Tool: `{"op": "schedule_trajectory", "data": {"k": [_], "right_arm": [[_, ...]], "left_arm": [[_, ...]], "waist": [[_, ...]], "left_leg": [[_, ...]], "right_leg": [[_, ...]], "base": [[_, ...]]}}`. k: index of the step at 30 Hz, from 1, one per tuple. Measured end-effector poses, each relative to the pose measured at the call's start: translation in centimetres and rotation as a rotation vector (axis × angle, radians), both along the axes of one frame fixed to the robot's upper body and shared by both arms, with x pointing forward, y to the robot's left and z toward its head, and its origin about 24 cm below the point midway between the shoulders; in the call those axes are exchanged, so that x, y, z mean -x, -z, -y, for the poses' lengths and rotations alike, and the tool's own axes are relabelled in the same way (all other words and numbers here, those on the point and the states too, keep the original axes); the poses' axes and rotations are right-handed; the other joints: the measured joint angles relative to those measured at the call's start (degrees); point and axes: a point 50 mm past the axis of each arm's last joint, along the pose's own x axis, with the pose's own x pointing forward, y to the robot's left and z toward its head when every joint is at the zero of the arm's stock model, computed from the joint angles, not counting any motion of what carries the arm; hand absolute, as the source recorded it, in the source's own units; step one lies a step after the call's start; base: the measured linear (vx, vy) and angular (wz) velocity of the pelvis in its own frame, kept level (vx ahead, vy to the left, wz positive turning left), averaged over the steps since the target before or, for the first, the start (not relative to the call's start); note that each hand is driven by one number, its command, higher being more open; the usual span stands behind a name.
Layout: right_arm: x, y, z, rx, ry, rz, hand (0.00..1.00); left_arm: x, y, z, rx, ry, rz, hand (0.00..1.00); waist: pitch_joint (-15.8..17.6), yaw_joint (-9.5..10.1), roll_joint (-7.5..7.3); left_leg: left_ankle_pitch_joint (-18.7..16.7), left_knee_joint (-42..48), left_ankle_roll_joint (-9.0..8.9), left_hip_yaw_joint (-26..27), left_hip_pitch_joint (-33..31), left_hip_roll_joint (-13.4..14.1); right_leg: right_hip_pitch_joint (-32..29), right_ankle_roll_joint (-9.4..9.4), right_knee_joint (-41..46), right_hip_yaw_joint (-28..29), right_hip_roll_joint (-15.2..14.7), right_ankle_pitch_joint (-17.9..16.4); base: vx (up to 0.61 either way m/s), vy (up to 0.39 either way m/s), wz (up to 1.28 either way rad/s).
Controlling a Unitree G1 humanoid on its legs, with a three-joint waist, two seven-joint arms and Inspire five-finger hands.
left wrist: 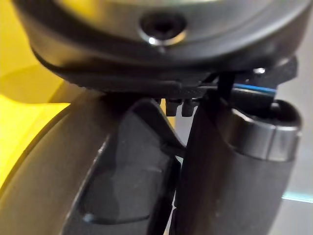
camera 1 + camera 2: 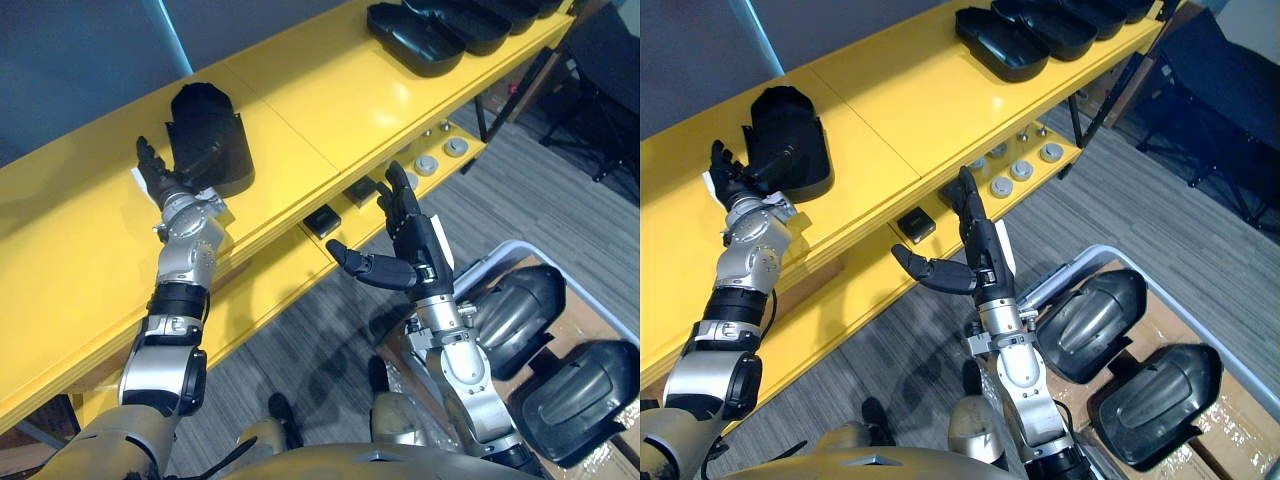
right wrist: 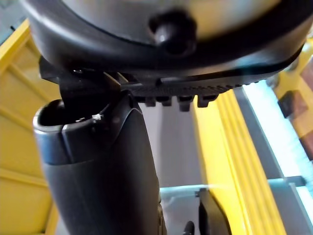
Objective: Walk over and take three plastic housings, then place them on the shelf
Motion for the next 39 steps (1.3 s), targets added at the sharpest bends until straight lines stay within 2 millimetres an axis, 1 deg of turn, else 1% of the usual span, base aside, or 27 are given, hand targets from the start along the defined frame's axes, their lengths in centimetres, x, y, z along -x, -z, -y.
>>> {"op": "schedule_trajectory", "data": {"k": [2,4,5,7,8,9,10,11,13,15,17,18,20,22,24,25,26,28,29,30,31,32,33,34,36,38,39], "right_arm": [[-0.6,-0.1,-0.1,-0.002,0.012,0.007,1.00],[-1.2,-0.3,-0.1,-0.003,0.031,0.013,1.00],[-1.4,-0.3,-0.1,-0.004,0.031,0.016,1.00],[-1.9,-0.4,-0.4,-0.007,0.029,0.016,1.00],[-1.9,-0.3,-0.4,-0.008,0.029,0.013,1.00],[-2.0,-0.2,-0.5,-0.014,0.025,0.007,1.00],[-2.0,-0.2,-0.7,-0.014,0.008,0.007,1.00],[-2.0,-0.2,-0.8,-0.017,-0.004,0.005,1.00],[-2.0,-0.3,-1.2,-0.007,-0.048,0.009,1.00],[-2.3,-0.3,-1.4,0.012,-0.071,0.008,1.00],[-2.9,0.0,-1.6,0.041,-0.090,-0.008,1.00],[-3.0,0.1,-1.7,0.049,-0.097,-0.012,1.00],[-3.6,0.3,-1.9,0.069,-0.118,-0.026,1.00],[-4.1,0.0,-2.2,0.081,-0.135,-0.022,1.00],[-4.5,-0.8,-3.0,0.087,-0.168,0.009,1.00],[-4.7,-1.3,-3.5,0.090,-0.185,0.028,1.00],[-4.8,-1.5,-3.6,0.089,-0.190,0.037,1.00],[-5.6,-1.9,-4.4,0.095,-0.209,0.044,1.00],[-5.9,-1.9,-4.6,0.093,-0.209,0.041,1.00],[-6.5,-2.0,-5.2,0.084,-0.211,0.036,1.00],[-7.1,-2.5,-5.7,0.075,-0.208,0.046,1.00],[-7.4,-2.9,-6.0,0.070,-0.210,0.056,1.00],[-7.8,-3.7,-6.6,0.064,-0.217,0.081,1.00],[-8.3,-5.4,-7.4,0.053,-0.237,0.134,1.00],[-8.6,-7.0,-8.1,0.042,-0.247,0.186,1.00],[-9.0,-8.3,-8.5,0.034,-0.235,0.226,1.00],[-9.2,-8.7,-8.6,0.034,-0.218,0.235,1.00]], "left_arm": [[0.3,0.1,0.5,0.008,0.037,0.019,1.00],[0.4,0.1,1.6,0.062,0.112,0.057,1.00],[0.5,0.1,1.8,0.072,0.131,0.070,1.00],[1.2,-0.6,2.9,0.098,0.199,0.136,1.00],[1.3,-0.7,3.2,0.100,0.210,0.150,1.00],[1.6,-1.2,3.5,0.058,0.194,0.153,1.00],[1.8,-1.5,3.4,-0.017,0.140,0.141,1.00],[1.9,-1.6,3.1,-0.045,0.108,0.136,1.00],[2.3,-1.8,1.4,-0.130,-0.028,0.102,1.00],[2.5,-1.9,0.2,-0.133,-0.089,0.088,1.00],[2.9,-1.9,-1.2,-0.158,-0.158,0.077,1.00],[3.1,-1.9,-1.6,-0.161,-0.173,0.073,1.00],[3.8,-1.0,-2.8,-0.154,-0.233,0.043,1.00],[4.5,-0.2,-3.4,-0.149,-0.266,0.016,1.00],[6.2,0.9,-4.1,-0.156,-0.288,0.010,1.00],[7.4,1.1,-3.8,-0.158,-0.275,0.042,1.00],[7.9,1.1,-3.5,-0.154,-0.260,0.070,1.00],[10.3,1.3,-1.6,-0.116,-0.163,0.192,1.00],[10.8,1.4,-1.0,-0.101,-0.123,0.220,1.00],[11.4,1.4,0.2,-0.064,-0.035,0.278,1.00],[11.7,1.2,1.2,-0.053,0.054,0.327,1.00],[11.7,1.0,1.7,-0.062,0.094,0.348,1.00],[11.7,0.7,2.2,-0.076,0.144,0.380,1.00],[11.7,0.1,2.8,-0.099,0.217,0.436,1.00],[11.9,-0.7,3.3,-0.125,0.303,0.510,1.00],[12.2,-1.5,3.9,-0.134,0.406,0.605,1.00],[12.3,-1.8,4.1,-0.123,0.438,0.634,1.00]], "waist": [[-0.5,0.35,-0.05],[-1.7,1.32,0.13],[-2.0,1.42,0.25],[-2.8,2.29,0.34],[-2.9,2.40,0.39],[-3.2,2.78,0.48],[-3.8,2.89,0.62],[-4.1,2.89,0.69],[-4.6,3.23,0.85],[-5.0,3.43,0.92],[-5.1,4.66,1.05],[-5.2,5.05,1.07],[-5.5,6.33,1.04],[-5.6,7.24,0.88],[-5.8,8.21,0.51],[-6.0,8.81,0.29],[-6.0,9.07,0.24],[-6.0,11.09,0.19],[-5.9,11.71,0.17],[-5.8,12.41,0.09],[-5.5,13.24,0.06],[-4.9,13.68,0.09],[-3.9,14.21,0.21],[-2.0,14.83,0.46],[-0.5,14.92,0.72],[1.2,15.17,1.09],[1.7,15.24,1.17]], "left_leg": [[0.6,-1.1,-0.06,-0.2,0.8,-0.2],[1.8,-3.1,-0.11,-0.8,1.7,-0.6],[2.1,-3.5,-0.14,-1.1,1.8,-0.7],[3.1,-5.1,-0.22,-1.6,2.7,-0.8],[3.3,-5.3,-0.25,-1.8,2.9,-0.8],[3.7,-6.1,-0.33,-2.1,3.6,-0.9],[4.0,-6.7,-0.44,-2.4,3.7,-0.9],[4.3,-7.0,-0.45,-2.6,3.7,-0.9],[5.1,-8.3,-0.58,-2.7,4.7,-0.8],[5.8,-9.0,-0.72,-3.2,4.7,-0.7],[6.9,-10.2,-0.76,-4.2,4.7,-0.7],[7.1,-10.5,-0.81,-4.5,4.7,-0.7],[7.7,-11.1,-0.78,-5.8,4.6,-0.8],[7.7,-11.1,-0.82,-6.4,4.6,-0.9],[7.7,-11.0,-0.85,-7.3,4.2,-0.9],[7.7,-10.7,-0.85,-8.1,3.6,-0.9],[7.8,-10.7,-0.85,-8.7,3.4,-1.0],[7.8,-10.6,-0.84,-10.1,3.3,-1.3],[7.8,-10.5,-0.84,-10.4,3.2,-1.3],[7.8,-9.9,-0.84,-11.6,2.5,-1.5],[7.7,-8.9,-0.86,-12.8,1.2,-1.6],[7.6,-8.5,-0.92,-13.1,0.7,-1.7],[7.4,-7.9,-1.17,-13.6,0.0,-1.7],[7.6,-7.2,-1.22,-14.1,-1.1,-1.6],[7.8,-6.7,-1.02,-15.0,-2.8,-1.7],[8.7,-6.8,-0.98,-15.7,-4.1,-1.8],[8.8,-6.8,-0.95,-15.8,-4.4,-1.8]], "right_leg": [[0.5,-0.22,0.0,-0.7,0.0,-0.1],[1.0,-0.57,0.0,-1.7,-0.1,-0.4],[1.0,-0.61,0.0,-1.9,-0.1,-0.4],[1.6,-0.79,0.0,-2.6,-0.1,-0.5],[1.8,-0.93,0.0,-2.9,0.0,-0.6],[2.3,-1.07,0.0,-3.3,0.0,-0.7],[2.4,-1.22,0.0,-3.8,0.1,-0.8],[2.4,-1.25,0.0,-3.9,0.1,-0.9],[2.8,-1.49,0.0,-4.3,0.4,-1.0],[2.8,-1.64,0.0,-4.9,0.5,-1.1],[2.9,-1.74,0.0,-6.1,0.5,-1.2],[2.9,-1.74,0.0,-6.3,0.6,-1.2],[3.1,-1.78,-0.1,-7.7,0.6,-1.2],[3.6,-1.79,-0.5,-8.3,0.5,-1.2],[4.1,-1.79,-1.0,-9.4,0.5,-1.2],[4.2,-1.80,-1.0,-10.2,0.5,-1.2],[4.2,-1.80,-1.0,-10.7,0.5,-1.2],[5.1,-1.84,-1.0,-12.4,0.3,-1.3],[5.3,-1.94,-1.0,-12.9,0.2,-1.3],[5.7,-2.04,-1.0,-14.0,0.1,-1.5],[5.5,-2.03,-1.0,-15.1,-0.1,-1.5],[5.4,-2.06,-0.9,-15.4,-0.1,-1.6],[5.1,-2.22,-0.6,-16.0,-0.1,-1.7],[4.2,-2.65,0.3,-16.4,-0.3,-2.1],[3.0,-2.59,1.1,-17.2,-0.7,-2.4],[1.8,-2.66,2.0,-18.0,-0.8,-2.4],[1.6,-2.72,2.3,-18.2,-0.9,-2.4]], "base": [[-0.03,-0.021,0.09],[-0.05,-0.027,0.15],[-0.05,-0.026,0.18],[-0.05,-0.025,0.13],[-0.05,-0.021,0.11],[-0.06,-0.018,0.14],[-0.07,-0.023,0.13],[-0.06,-0.023,0.08],[-0.04,-0.025,0.03],[-0.04,-0.021,0.13],[-0.06,-0.028,0.23],[-0.05,-0.024,0.25],[-0.03,-0.012,0.26],[-0.02,-0.008,0.21],[0.00,-0.011,0.26],[0.01,-0.010,0.26],[0.02,-0.010,0.34],[0.01,0.000,0.33],[-0.01,0.003,0.38],[-0.04,0.002,0.46],[-0.05,0.004,0.46],[-0.10,0.005,0.36],[-0.12,0.006,0.21],[-0.17,0.008,0.24],[-0.13,0.017,0.23],[-0.09,0.017,0.22],[-0.05,0.003,0.15]]}}
